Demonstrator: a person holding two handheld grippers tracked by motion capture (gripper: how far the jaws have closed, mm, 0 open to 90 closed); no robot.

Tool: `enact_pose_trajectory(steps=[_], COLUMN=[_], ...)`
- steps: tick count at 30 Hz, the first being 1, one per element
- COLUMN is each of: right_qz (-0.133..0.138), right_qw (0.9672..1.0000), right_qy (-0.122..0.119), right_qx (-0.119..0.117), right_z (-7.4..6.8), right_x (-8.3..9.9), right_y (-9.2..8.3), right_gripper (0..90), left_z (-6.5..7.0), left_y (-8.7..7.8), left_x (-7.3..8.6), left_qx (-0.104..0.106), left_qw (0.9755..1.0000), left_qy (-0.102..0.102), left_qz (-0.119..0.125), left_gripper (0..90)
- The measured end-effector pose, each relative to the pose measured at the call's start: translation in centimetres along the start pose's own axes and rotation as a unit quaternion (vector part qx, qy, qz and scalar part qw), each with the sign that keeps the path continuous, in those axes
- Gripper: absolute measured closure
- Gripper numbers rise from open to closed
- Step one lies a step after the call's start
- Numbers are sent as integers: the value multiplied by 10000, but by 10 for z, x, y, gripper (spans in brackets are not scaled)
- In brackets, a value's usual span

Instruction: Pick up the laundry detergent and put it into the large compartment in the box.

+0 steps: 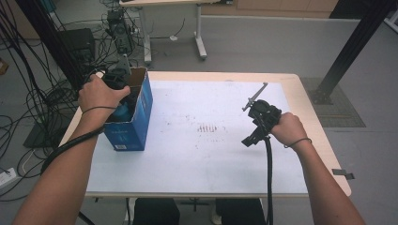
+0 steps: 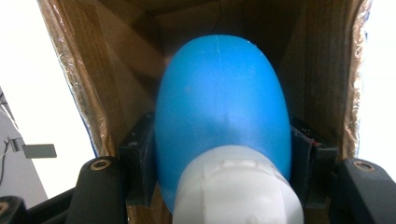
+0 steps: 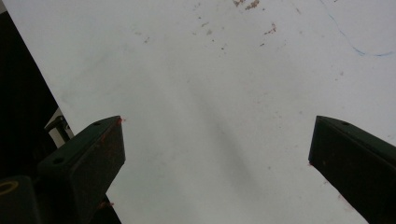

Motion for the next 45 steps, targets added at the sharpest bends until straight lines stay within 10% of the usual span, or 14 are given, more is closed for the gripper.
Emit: enact_pose_trajectory(steps=[45], right_qz=[27], right_qw=[10000], right_qy=[0], right_qx=[44], right_z=[-1], right_x=[1], right_y=[-4], right_gripper=[38], left_z=[1], left_y=[-5], left_x=[1], left_qx=[28], left_qw=[10000], left_qy=[-68], left_qz=[4], left_gripper=[320])
Point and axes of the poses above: each handheld gripper's, and its own axes: y roughly forward along the jaws, x roughly out of its underside, z roughly to its right, the point moved 7 cm from there along y, roughly forward along the jaws, and after that the axes turned 7 degrees about -y, right-handed, at the moved point
